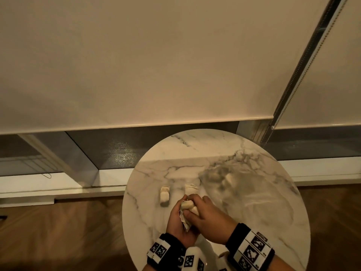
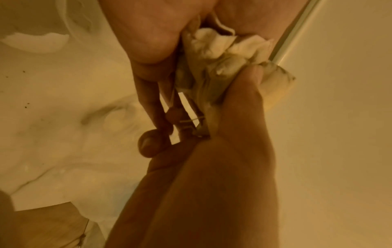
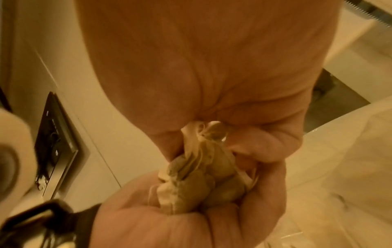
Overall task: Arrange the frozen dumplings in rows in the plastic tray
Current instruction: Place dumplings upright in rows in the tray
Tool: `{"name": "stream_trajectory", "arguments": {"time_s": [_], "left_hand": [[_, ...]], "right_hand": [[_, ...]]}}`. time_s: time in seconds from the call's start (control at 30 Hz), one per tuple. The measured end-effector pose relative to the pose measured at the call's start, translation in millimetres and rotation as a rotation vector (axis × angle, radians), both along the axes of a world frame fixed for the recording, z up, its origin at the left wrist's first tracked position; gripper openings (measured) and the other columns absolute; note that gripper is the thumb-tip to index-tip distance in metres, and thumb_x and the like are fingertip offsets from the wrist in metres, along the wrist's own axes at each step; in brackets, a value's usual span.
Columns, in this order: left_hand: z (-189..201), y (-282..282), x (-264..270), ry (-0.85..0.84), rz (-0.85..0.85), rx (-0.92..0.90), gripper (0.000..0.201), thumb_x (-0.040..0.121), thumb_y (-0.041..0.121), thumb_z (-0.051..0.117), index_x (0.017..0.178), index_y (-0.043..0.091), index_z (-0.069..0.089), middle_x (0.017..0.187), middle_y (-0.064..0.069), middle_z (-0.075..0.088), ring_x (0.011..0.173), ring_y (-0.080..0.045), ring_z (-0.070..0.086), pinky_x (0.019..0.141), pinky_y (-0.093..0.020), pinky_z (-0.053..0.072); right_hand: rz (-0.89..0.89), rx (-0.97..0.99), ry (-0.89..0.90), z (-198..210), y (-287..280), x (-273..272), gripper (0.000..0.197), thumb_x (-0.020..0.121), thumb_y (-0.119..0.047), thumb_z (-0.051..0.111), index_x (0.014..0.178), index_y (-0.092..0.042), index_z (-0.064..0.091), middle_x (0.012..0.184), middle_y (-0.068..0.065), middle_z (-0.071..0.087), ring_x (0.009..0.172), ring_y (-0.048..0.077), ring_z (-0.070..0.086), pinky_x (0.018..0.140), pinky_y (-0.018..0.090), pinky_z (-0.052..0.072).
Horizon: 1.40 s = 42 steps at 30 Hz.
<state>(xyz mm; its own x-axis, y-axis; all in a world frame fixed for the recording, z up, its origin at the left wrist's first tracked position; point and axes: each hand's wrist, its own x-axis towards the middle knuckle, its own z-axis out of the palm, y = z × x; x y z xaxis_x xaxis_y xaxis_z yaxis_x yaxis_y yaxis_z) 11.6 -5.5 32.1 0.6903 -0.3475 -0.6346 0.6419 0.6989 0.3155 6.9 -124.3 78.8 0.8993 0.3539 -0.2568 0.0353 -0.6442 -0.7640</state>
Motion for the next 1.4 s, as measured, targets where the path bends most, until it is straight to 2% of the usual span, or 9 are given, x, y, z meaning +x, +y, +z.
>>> {"name": "stream_trajectory", "arguments": {"time_s": [0.17,0.37,0.63,0.77,0.87,1.0,1.2,1.3,1.4], "left_hand": [[-6,38,3,0.032,-0.006,0.002,0.033,0.089,0.039,0.058,0.097,0.009,0.070,0.102,-0.017,0.066,0.100,-0.033,0.064,0.092,-0.041,0.047],[2,71,7,0.001,-0.018,-0.077,0.040,0.091,0.036,0.052,0.078,0.006,0.077,0.086,-0.017,0.071,0.079,-0.032,0.072,0.070,-0.036,0.058],[-4,100,13,0.026,0.023,-0.068,0.032,0.086,0.031,0.058,0.089,0.006,0.077,0.093,-0.019,0.071,0.088,-0.037,0.068,0.092,-0.045,0.046],[-2,107,15,0.003,-0.003,-0.010,0.029,0.084,0.030,0.058,0.091,0.009,0.077,0.101,-0.020,0.072,0.087,-0.035,0.070,0.084,-0.042,0.047],[1,110,17,0.008,0.008,-0.013,0.031,0.081,0.027,0.061,0.103,0.008,0.072,0.111,-0.022,0.070,0.091,-0.038,0.070,0.095,-0.046,0.044],[9,110,18,-0.027,-0.008,-0.033,0.023,0.079,0.028,0.059,0.089,0.012,0.072,0.096,-0.017,0.073,0.080,-0.034,0.073,0.085,-0.044,0.047],[-5,113,16,0.036,-0.105,-0.049,0.033,0.085,0.037,0.060,0.107,0.014,0.066,0.095,-0.012,0.069,0.081,-0.030,0.070,0.068,-0.039,0.057],[-20,115,16,0.075,-0.129,-0.046,0.042,0.080,0.035,0.066,0.118,0.017,0.061,0.102,-0.011,0.065,0.086,-0.029,0.065,0.077,-0.039,0.053],[-23,114,13,0.104,-0.120,-0.031,0.039,0.072,0.033,0.069,0.106,0.014,0.068,0.102,-0.012,0.068,0.092,-0.030,0.064,0.085,-0.040,0.047]], "right_hand": [[-0.021,-0.178,-0.051,-10,39,-2,0.039,0.093,-0.061,0.039,0.127,-0.044,0.036,0.117,-0.002,0.042,0.108,0.024,0.054,0.091,0.039,0.048],[-0.052,-0.265,-0.098,-8,72,1,0.055,0.092,-0.066,0.036,0.142,-0.044,0.027,0.124,-0.001,0.039,0.122,0.020,0.039,0.099,0.038,0.044],[-0.170,0.044,-0.031,-3,85,5,0.067,0.084,-0.060,0.061,0.142,-0.047,0.030,0.126,-0.010,0.037,0.121,0.007,0.039,0.106,0.026,0.039],[-0.188,0.144,-0.072,-3,83,9,0.056,0.086,-0.030,0.065,0.132,-0.046,0.039,0.123,-0.012,0.043,0.113,-0.001,0.047,0.088,0.013,0.043],[-0.190,0.145,-0.178,-4,83,11,0.045,0.079,-0.013,0.064,0.116,-0.036,0.052,0.109,-0.010,0.051,0.094,0.007,0.055,0.072,0.022,0.052],[-0.179,0.087,-0.279,-11,87,10,0.017,0.082,-0.015,0.065,0.091,-0.030,0.065,0.088,-0.011,0.060,0.085,0.008,0.059,0.069,0.023,0.053],[-0.111,0.019,-0.184,-25,90,3,0.011,0.082,-0.027,0.058,0.090,-0.031,0.065,0.081,-0.012,0.063,0.075,0.006,0.064,0.069,0.028,0.056],[-0.129,0.003,-0.220,-22,88,-1,0.007,0.083,-0.021,0.064,0.084,-0.026,0.069,0.075,-0.010,0.065,0.078,0.003,0.059,0.067,0.013,0.045],[-0.133,0.050,-0.190,-20,84,-4,0.009,0.083,-0.018,0.068,0.076,-0.021,0.070,0.073,-0.010,0.067,0.077,-0.002,0.058,0.066,0.010,0.041]]}}
